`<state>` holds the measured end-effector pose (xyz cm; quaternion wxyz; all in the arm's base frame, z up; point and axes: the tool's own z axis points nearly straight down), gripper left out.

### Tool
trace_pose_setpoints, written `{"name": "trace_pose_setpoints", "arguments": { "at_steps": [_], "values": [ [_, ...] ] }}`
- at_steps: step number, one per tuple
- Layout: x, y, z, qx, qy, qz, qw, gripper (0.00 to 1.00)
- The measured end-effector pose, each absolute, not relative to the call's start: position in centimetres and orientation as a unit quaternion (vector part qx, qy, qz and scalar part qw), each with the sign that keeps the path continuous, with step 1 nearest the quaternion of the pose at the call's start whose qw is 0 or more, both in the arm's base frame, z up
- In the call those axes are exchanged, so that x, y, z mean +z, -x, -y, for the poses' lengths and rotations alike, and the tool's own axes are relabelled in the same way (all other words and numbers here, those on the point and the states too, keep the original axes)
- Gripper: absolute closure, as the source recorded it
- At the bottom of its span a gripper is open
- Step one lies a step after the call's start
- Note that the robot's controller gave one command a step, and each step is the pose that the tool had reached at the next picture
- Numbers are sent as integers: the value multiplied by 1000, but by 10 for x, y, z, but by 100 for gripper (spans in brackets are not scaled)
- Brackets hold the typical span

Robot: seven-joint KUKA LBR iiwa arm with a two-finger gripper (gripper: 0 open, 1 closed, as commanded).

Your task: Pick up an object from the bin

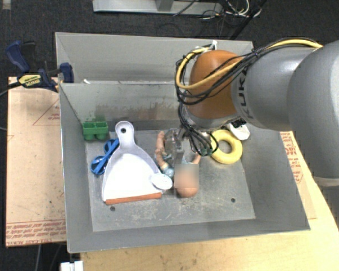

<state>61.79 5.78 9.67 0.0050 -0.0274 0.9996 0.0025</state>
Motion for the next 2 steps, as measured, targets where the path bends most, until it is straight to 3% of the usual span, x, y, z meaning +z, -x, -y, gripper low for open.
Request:
{"name": "trace_pose_setpoints", "arguments": {
  "at_steps": [2],
  "values": [
    [97,-618,-58,3,27,-1000,5,100]
  ]
}}
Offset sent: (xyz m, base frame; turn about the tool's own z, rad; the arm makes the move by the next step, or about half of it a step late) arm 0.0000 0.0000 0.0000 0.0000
